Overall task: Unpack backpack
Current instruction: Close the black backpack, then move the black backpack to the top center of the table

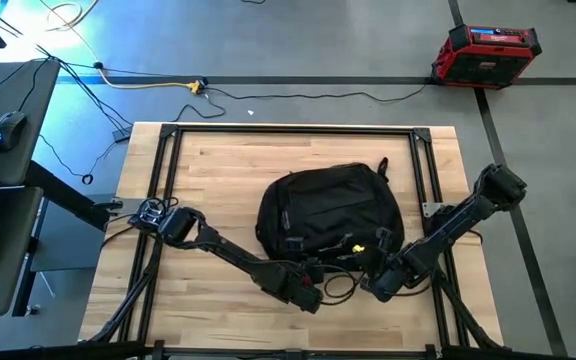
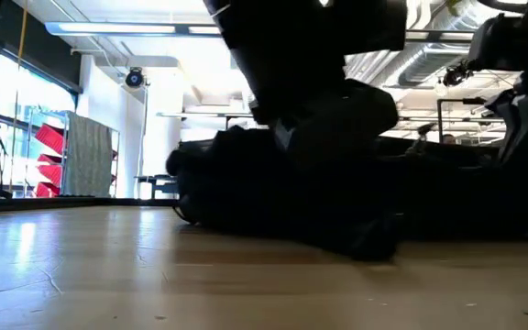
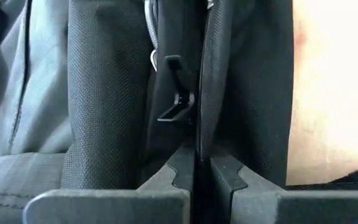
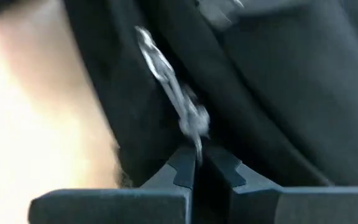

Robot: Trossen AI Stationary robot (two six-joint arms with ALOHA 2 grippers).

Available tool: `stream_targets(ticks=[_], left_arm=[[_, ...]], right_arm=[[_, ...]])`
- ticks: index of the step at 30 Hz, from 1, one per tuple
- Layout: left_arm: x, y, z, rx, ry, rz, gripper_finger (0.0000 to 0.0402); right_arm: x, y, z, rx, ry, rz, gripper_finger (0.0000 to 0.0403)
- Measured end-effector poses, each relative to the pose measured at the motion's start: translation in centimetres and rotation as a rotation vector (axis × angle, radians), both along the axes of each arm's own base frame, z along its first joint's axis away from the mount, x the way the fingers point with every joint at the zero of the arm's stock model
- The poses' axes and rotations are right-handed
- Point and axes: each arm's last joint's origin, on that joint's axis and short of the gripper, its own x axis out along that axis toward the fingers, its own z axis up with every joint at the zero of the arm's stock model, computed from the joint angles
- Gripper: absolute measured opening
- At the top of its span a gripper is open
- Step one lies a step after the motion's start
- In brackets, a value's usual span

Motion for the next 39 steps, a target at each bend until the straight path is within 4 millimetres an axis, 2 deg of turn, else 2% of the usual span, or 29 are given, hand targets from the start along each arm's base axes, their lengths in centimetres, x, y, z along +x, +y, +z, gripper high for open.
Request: stream_targets(ticks=[5,9,13,17,20,24,30,35,39], left_arm=[[-0.4,0.1,-0.1,0.014,0.021,0.020,0.0000],[-0.4,0.1,-0.1,0.021,0.024,0.022,0.0000],[-0.4,0.5,-0.1,0.037,0.029,0.028,0.0001],[-0.8,1.5,-0.2,0.093,0.091,0.054,0.0002],[-0.6,2.9,-0.2,0.111,0.108,0.099,0.0002],[0.1,5.7,-0.2,0.163,0.173,0.113,0.0003],[0.2,12.7,-2.2,0.319,0.360,0.144,0.0003],[-1.0,18.6,-4.1,0.390,0.499,0.215,0.0003],[-1.5,21.6,-4.4,0.389,0.549,0.265,0.0003]], right_arm=[[-0.7,-0.4,0.0,-0.096,0.034,0.015,0.0001],[-0.6,0.0,1.4,-0.134,0.060,0.064,0.0001],[-0.1,1.1,2.6,-0.141,-0.004,0.118,0.0001],[0.0,1.5,1.7,-0.143,-0.022,0.239,0.0000],[-0.1,0.5,-0.1,-0.159,-0.025,0.266,0.0000],[0.1,-3.2,-2.4,-0.218,0.033,0.159,0.0000],[0.9,-8.6,-4.5,-0.276,0.093,0.062,0.0000],[2.3,-11.7,-4.9,-0.258,0.056,0.047,0.0000],[3.5,-13.3,-4.5,-0.225,0.029,0.070,0.0000]])
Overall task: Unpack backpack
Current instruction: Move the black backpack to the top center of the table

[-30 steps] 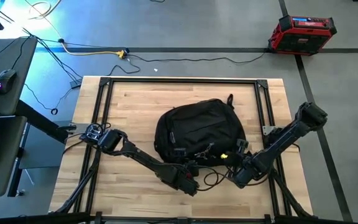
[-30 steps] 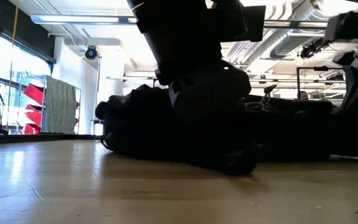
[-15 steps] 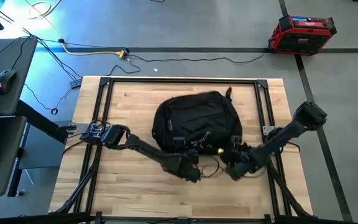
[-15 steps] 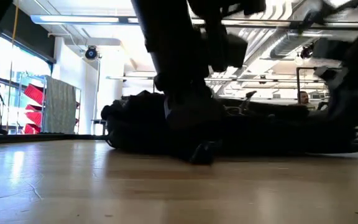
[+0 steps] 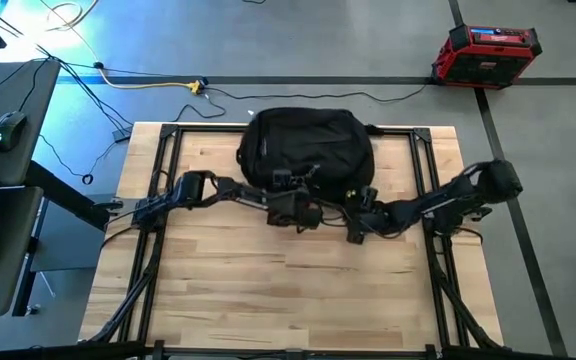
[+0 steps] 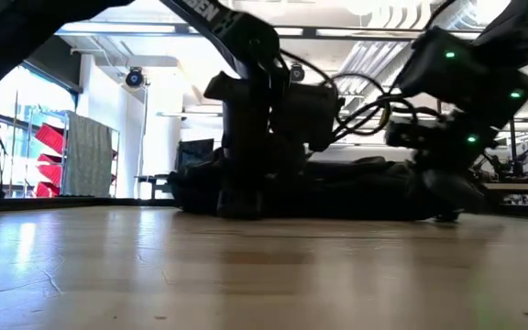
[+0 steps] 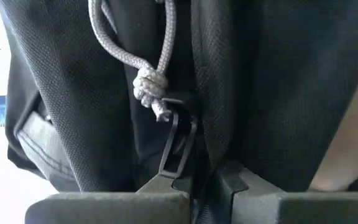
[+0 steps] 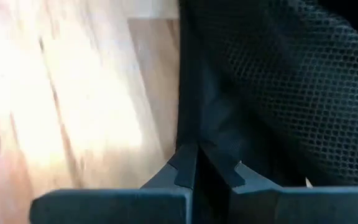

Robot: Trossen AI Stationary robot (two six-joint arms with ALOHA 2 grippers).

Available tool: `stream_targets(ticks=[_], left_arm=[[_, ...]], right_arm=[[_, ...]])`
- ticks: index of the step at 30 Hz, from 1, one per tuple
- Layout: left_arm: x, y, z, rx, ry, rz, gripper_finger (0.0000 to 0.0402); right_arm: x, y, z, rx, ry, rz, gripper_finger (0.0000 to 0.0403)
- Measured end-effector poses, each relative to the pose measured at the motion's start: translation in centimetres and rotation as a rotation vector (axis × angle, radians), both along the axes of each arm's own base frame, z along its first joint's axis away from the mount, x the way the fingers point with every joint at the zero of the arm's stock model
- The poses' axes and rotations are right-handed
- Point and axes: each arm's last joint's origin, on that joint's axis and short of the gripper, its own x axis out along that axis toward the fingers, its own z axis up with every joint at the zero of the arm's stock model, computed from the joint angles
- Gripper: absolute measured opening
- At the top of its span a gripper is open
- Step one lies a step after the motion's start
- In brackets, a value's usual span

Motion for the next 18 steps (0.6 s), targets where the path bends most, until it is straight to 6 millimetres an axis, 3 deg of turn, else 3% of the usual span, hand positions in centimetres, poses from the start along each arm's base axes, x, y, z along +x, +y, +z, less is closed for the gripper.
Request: stream_targets(ticks=[5,12,18], left_arm=[[-0.1,-0.3,0.6,-0.041,-0.043,0.027,0.0007],[-0.2,-4.8,1.7,-0.112,-0.099,-0.037,0.0030],[-0.8,-7.9,1.8,-0.105,-0.112,-0.073,0.0038]], right_arm=[[0.7,-0.5,0.5,0.047,0.004,0.011,0.0000],[0.6,-0.1,0.5,0.121,0.016,0.014,0.0000],[0.4,1.7,0.6,0.170,0.003,0.049,0.0000]])
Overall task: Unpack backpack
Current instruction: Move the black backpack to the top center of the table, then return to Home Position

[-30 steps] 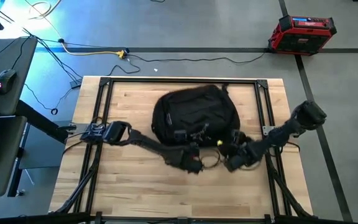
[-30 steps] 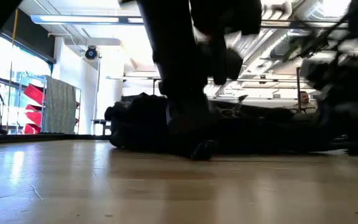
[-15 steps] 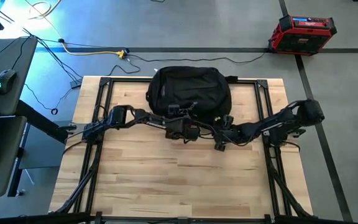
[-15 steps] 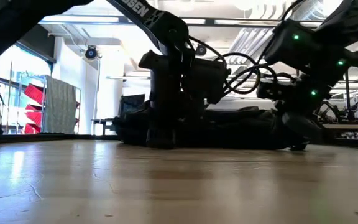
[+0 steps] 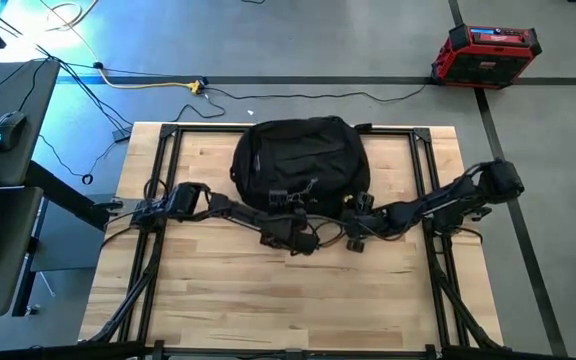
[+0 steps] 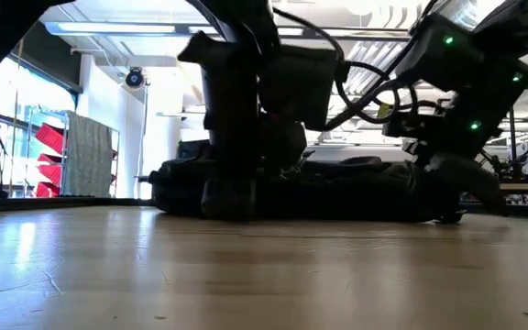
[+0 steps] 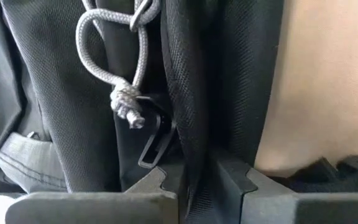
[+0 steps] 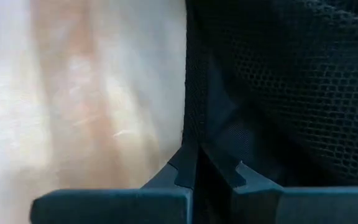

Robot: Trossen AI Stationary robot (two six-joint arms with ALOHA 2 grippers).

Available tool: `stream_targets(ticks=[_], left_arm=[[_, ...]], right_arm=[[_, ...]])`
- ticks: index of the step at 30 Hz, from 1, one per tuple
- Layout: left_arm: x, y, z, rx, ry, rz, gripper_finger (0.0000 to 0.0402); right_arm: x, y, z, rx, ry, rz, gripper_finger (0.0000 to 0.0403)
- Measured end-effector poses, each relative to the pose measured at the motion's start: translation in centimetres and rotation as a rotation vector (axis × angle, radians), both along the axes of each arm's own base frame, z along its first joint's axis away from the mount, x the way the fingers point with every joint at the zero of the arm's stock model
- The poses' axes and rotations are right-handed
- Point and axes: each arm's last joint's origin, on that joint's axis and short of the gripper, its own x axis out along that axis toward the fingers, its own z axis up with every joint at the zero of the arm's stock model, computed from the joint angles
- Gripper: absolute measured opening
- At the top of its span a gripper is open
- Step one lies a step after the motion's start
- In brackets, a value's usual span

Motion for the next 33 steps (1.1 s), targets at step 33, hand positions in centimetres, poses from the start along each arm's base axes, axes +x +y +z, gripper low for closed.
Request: stream_targets(ticks=[33], left_arm=[[-18.3,-6.6,22.5,-0.390,-0.824,-0.028,0.0047]], right_arm=[[-12.5,2.8,11.5,0.144,-0.428,0.150,0.0000]])
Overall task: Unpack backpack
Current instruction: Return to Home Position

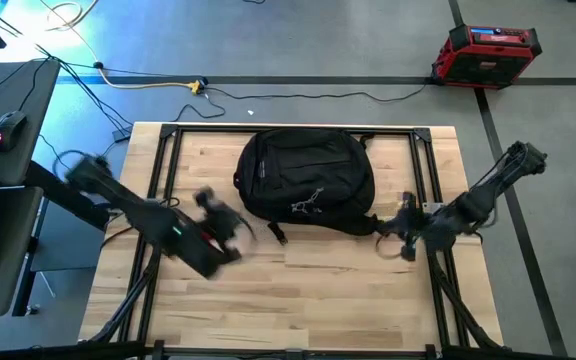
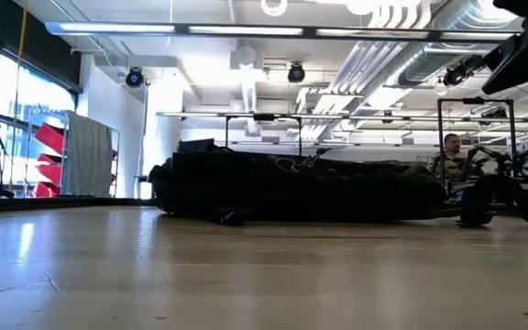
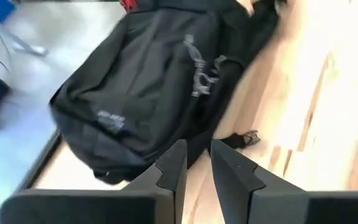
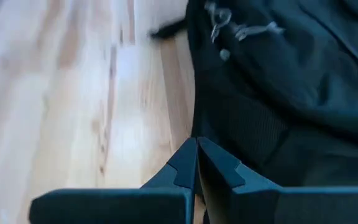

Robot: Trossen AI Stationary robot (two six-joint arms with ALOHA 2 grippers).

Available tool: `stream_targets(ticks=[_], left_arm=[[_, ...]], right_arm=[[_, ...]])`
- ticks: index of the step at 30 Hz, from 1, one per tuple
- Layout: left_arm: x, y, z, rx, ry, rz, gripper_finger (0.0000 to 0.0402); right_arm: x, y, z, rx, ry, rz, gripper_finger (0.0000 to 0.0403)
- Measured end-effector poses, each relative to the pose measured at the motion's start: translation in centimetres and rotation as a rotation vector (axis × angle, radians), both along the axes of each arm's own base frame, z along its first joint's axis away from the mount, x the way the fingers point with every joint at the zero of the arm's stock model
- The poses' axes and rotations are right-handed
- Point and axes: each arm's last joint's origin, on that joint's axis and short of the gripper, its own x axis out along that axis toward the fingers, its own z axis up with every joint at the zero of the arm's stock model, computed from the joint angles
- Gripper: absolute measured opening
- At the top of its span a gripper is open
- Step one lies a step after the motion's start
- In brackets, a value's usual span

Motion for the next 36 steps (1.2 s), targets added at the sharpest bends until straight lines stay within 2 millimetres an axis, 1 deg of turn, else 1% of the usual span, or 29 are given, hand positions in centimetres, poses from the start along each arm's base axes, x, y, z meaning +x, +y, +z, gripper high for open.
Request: stream_targets(ticks=[2,4,8,11,15,18,21,23,25,28,32,36], left_arm=[[-2.4,1.9,0.2,-0.074,-0.082,0.012,0.0036],[-4.5,3.6,-0.4,-0.124,-0.161,0.026,0.0024],[-8.0,6.8,-2.3,-0.196,-0.333,0.035,0.0003],[-9.8,8.2,-4.6,-0.234,-0.441,-0.009,0.0002],[-11.6,9.4,-7.6,-0.269,-0.594,-0.063,0.0001],[-12.4,9.8,-9.6,-0.269,-0.684,-0.087,0.0000],[-12.9,10.0,-11.4,-0.266,-0.734,-0.111,0.0000],[-13.1,10.1,-12.5,-0.267,-0.753,-0.118,0.0000],[-13.2,10.1,-13.7,-0.263,-0.757,-0.122,0.0000],[-13.3,10.2,-15.5,-0.264,-0.763,-0.125,0.0000],[-13.4,10.2,-17.4,-0.260,-0.764,-0.133,0.0000],[-13.5,10.2,-17.2,-0.200,-0.811,-0.179,0.0000]], right_arm=[[-0.9,-1.0,-0.1,0.042,-0.098,0.015,0.0000],[-1.3,-1.9,0.6,0.065,-0.240,0.033,0.0000],[-2.1,-3.8,2.0,0.064,-0.479,-0.096,0.0000],[-2.6,-4.7,2.4,0.034,-0.535,-0.083,0.0000],[-2.5,-5.3,2.4,0.050,-0.536,-0.036,0.0000],[-2.1,-5.6,2.3,0.077,-0.507,0.033,0.0000],[-1.7,-5.7,2.2,0.101,-0.488,0.113,0.0000],[-1.4,-5.9,2.4,0.116,-0.499,0.134,0.0000],[-1.0,-6.0,2.3,0.106,-0.552,0.154,0.0000],[-0.1,-6.1,0.7,0.091,-0.643,0.174,0.0000],[0.6,-6.4,-2.1,0.050,-0.694,0.137,0.0000],[0.8,-6.8,-4.3,0.030,-0.679,0.109,0.0000]])
